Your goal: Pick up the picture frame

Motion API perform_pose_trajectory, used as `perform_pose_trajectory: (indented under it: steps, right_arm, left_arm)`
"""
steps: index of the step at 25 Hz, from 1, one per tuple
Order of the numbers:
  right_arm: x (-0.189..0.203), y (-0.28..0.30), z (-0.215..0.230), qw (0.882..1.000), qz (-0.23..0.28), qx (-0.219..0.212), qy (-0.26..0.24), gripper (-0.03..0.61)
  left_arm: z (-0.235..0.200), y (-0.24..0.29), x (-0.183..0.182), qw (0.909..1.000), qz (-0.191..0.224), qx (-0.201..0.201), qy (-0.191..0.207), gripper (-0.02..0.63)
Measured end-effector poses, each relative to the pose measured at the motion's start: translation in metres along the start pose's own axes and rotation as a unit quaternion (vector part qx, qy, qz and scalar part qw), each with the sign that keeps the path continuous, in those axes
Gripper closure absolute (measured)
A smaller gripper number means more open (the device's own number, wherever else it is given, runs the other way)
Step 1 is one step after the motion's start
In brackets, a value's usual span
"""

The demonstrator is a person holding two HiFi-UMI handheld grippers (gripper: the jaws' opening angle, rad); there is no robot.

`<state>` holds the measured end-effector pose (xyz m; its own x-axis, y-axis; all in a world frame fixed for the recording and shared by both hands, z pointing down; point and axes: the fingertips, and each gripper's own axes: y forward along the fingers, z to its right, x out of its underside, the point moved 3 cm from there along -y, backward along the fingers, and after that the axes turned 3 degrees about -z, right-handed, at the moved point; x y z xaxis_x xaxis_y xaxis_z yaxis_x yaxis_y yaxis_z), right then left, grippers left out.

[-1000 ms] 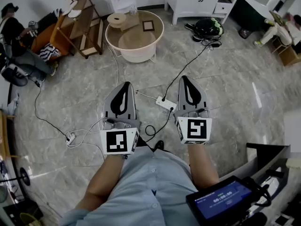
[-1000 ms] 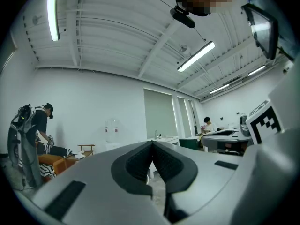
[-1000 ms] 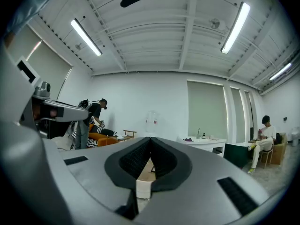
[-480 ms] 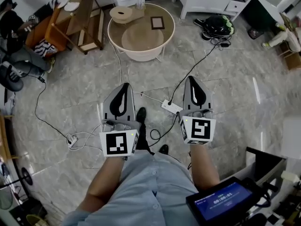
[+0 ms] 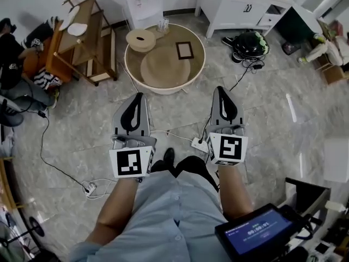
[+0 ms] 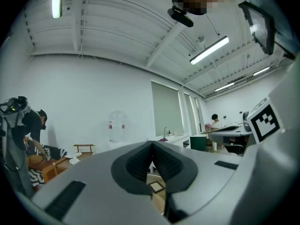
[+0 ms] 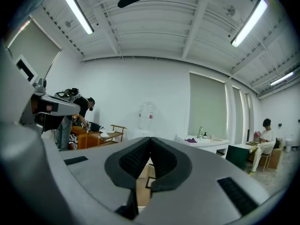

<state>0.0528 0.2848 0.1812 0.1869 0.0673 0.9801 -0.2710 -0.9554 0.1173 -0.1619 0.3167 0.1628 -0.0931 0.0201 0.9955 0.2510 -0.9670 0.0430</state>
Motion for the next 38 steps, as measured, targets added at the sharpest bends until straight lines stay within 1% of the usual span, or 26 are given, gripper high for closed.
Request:
perform_pose_trajectory:
  steps: [2, 5, 14, 18, 22, 25, 28, 31, 34, 38]
  right_arm:
    - [-0.004, 0.007, 0.004, 1.000, 0.001, 0.010, 0.005, 0.565]
    - [-0.002, 0.013, 0.010, 1.000, -0.001, 0.020, 0.012, 0.565]
    - [0.017, 0.063, 0.031, 0.999, -0.006, 0.035, 0.037, 0.565]
    - [0.025, 0.103, 0.055, 0.998, -0.006, 0.036, 0.049, 0.565]
    - [0.048, 0.152, 0.098, 0.997, -0.021, 0.044, 0.065, 0.565]
    - [0.069, 0.201, 0.128, 0.994, -0.034, 0.052, 0.089, 0.565]
    - [0.071, 0.257, 0.151, 0.992, -0.030, 0.049, 0.112, 0.565]
    - [0.063, 0.299, 0.173, 0.993, -0.024, 0.036, 0.113, 0.565]
    - [0.060, 0.327, 0.188, 0.994, -0.027, 0.022, 0.099, 0.565]
    - [0.058, 0.362, 0.193, 0.996, -0.036, 0.004, 0.079, 0.565]
  left_arm:
    - [-0.005, 0.010, -0.002, 1.0000, 0.001, 0.006, -0.002, 0.603]
    - [-0.003, 0.020, 0.005, 0.9998, -0.007, 0.018, -0.002, 0.603]
    - [-0.003, 0.082, 0.020, 0.9987, -0.023, 0.043, 0.015, 0.603]
    - [0.004, 0.137, 0.026, 0.9975, -0.033, 0.059, 0.021, 0.603]
    - [0.025, 0.209, 0.035, 0.9947, -0.052, 0.088, 0.013, 0.603]
    - [0.037, 0.265, 0.036, 0.9910, -0.063, 0.112, 0.036, 0.603]
    - [0.033, 0.322, 0.030, 0.9901, -0.075, 0.111, 0.040, 0.603]
    - [0.037, 0.369, 0.024, 0.9902, -0.078, 0.110, 0.038, 0.603]
    - [0.038, 0.393, 0.021, 0.9911, -0.080, 0.100, 0.034, 0.603]
    - [0.019, 0.415, 0.022, 0.9934, -0.084, 0.074, 0.026, 0.603]
